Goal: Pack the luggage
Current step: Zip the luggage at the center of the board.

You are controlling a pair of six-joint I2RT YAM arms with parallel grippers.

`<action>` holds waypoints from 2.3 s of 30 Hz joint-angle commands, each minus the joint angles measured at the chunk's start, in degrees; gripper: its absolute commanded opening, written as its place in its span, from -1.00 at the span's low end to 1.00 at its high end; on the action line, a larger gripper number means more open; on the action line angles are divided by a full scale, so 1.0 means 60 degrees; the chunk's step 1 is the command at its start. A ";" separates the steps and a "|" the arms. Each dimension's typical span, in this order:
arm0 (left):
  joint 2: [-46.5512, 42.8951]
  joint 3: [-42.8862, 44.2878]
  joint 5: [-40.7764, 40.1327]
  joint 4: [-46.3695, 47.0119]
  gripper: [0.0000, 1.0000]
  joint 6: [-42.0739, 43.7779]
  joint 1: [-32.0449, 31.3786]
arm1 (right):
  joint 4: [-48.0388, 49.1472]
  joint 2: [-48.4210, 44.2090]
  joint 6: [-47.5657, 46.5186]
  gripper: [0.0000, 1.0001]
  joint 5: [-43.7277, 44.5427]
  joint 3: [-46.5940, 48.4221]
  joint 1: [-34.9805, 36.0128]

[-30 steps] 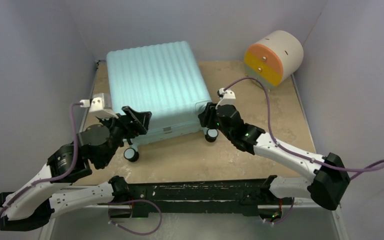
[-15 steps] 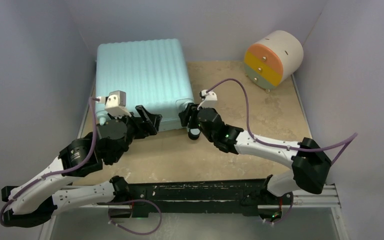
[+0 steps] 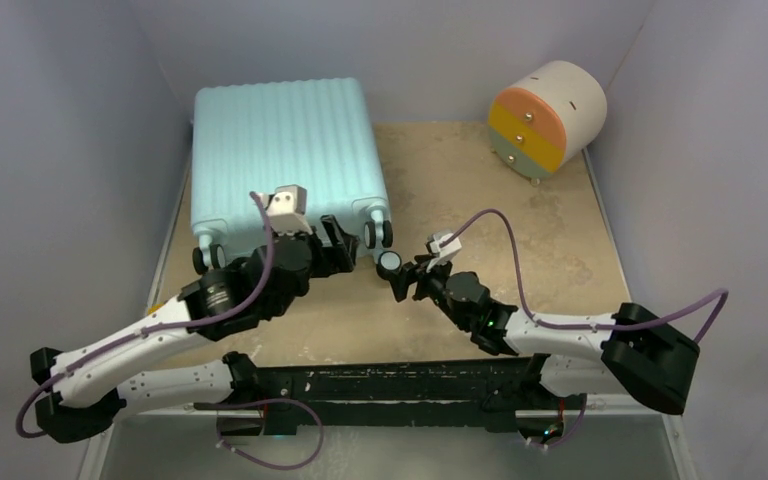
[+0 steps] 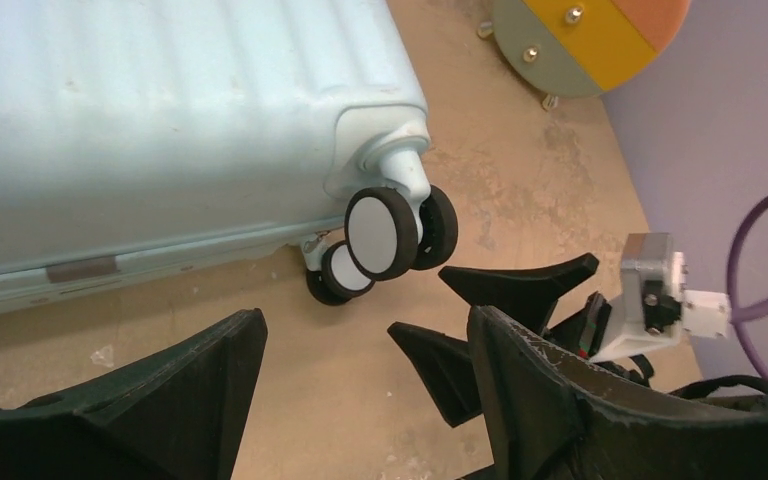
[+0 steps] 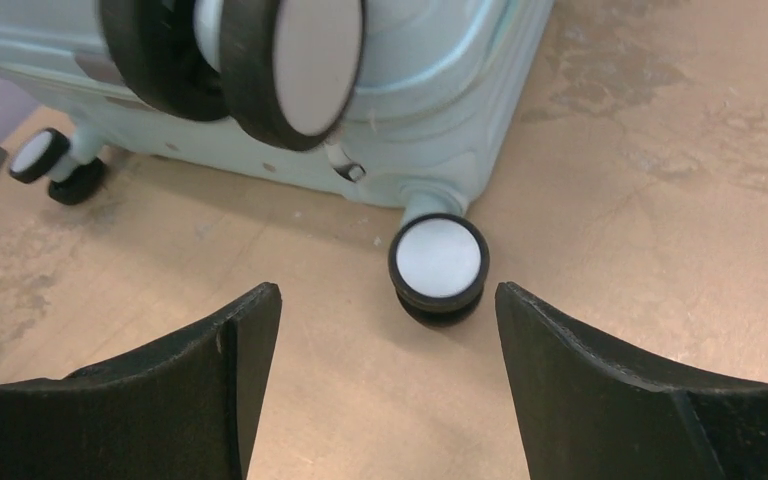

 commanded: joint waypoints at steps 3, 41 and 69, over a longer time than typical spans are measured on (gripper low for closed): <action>0.2628 0.1561 -0.0353 0.0186 0.63 -0.0896 0.0038 | 0.1155 -0.0422 -0.0528 0.64 -0.0027 -0.0089 0.0005; 0.6645 0.3910 -0.0268 -0.1940 -0.17 -0.2976 0.0931 | 0.6318 0.1669 -0.1847 0.51 -0.1058 -0.1281 0.0016; 0.6720 0.3094 0.0278 -0.1407 0.07 -0.2307 0.1536 | 0.9694 0.6310 -0.1307 0.42 0.0775 0.1267 0.0127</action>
